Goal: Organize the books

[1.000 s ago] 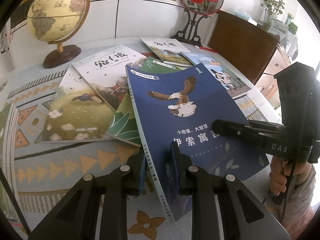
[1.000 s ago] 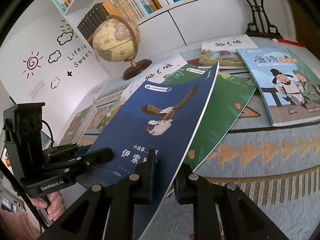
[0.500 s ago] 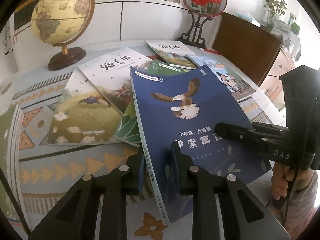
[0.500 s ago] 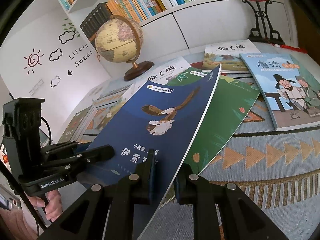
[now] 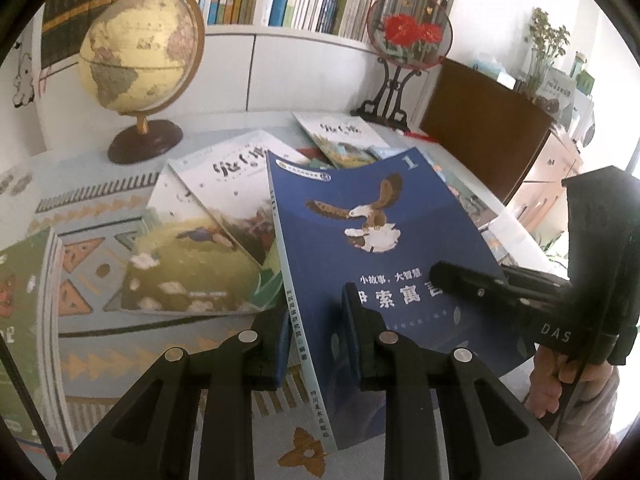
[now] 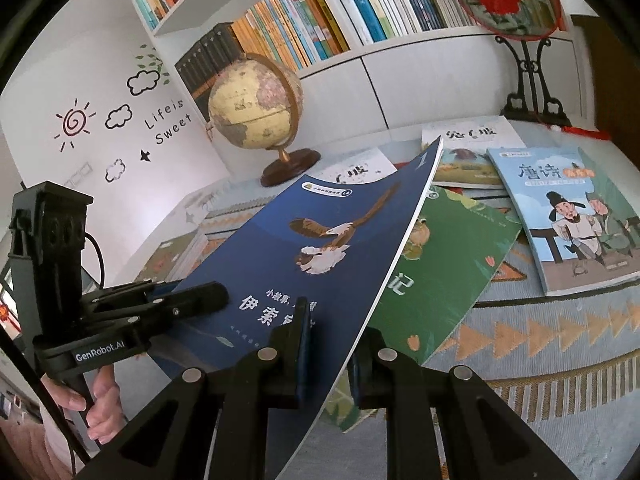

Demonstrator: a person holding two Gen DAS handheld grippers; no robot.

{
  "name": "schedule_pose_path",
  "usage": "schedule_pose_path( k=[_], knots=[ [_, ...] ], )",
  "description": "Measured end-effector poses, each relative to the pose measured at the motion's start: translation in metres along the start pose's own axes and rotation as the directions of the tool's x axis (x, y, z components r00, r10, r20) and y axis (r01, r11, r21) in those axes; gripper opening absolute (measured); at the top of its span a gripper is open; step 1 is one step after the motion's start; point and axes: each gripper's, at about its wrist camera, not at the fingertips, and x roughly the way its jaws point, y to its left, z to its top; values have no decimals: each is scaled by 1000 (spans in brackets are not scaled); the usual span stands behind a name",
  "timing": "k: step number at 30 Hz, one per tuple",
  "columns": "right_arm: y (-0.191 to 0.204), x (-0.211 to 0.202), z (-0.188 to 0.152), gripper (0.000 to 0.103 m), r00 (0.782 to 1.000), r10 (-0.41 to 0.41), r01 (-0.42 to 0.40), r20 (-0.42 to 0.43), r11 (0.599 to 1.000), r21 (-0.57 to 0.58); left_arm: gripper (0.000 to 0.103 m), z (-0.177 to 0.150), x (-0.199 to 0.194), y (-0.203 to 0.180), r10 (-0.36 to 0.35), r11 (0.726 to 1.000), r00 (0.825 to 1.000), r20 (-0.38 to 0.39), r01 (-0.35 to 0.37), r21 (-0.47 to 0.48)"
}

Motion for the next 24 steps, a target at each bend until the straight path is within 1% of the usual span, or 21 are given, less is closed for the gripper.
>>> schedule_pose_path(
  k=[5,8,11,16,24],
  knots=[
    [11,-9,4,15,1000,-7,6,22,1000,17,20,3,-8,2,-2,1000,1000,1,2,7],
    [23,-12,7,15,999,-18,18,28,1000,3,20,5,-17,6,-3,1000,1000,13,3,11],
    [38,-11,13,15,1000,-13,13,27,1000,-4,21,7,-30,15,7,1000,1000,29,-7,7],
    [74,-2,21,15,999,-10,11,31,999,-53,21,6,-55,41,37,999,998,57,-36,-15],
    [134,24,29,16,999,43,-40,26,994,-99,22,-2,-98,92,107,993,989,104,-102,-57]
  ],
)
